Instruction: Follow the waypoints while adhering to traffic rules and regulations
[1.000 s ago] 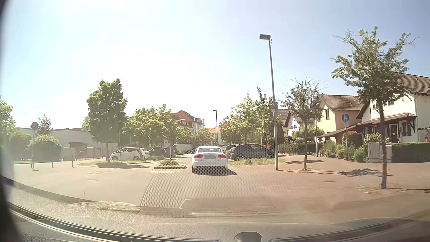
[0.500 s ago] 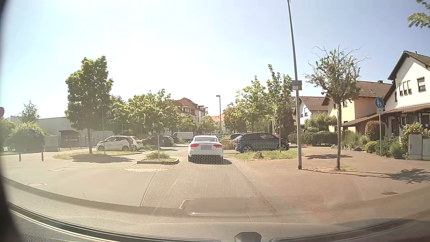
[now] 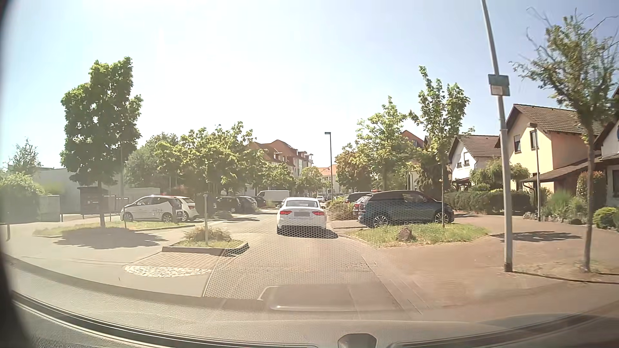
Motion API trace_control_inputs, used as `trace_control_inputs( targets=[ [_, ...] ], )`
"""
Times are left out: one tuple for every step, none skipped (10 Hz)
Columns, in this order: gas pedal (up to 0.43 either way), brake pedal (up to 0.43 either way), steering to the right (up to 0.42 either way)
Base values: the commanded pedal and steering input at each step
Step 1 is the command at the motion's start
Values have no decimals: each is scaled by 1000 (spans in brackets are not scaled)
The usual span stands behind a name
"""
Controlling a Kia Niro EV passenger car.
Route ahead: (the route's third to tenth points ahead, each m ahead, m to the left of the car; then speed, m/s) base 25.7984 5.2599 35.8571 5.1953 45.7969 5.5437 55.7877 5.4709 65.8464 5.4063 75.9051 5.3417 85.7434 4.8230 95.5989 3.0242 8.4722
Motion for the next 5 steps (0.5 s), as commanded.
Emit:
trace_control_inputs(
  targets=[
    [47, 30, -42],
    [47, 30, -42],
    [47, 30, -42],
    [47, 30, -43],
    [47, 30, -43]
  ],
)
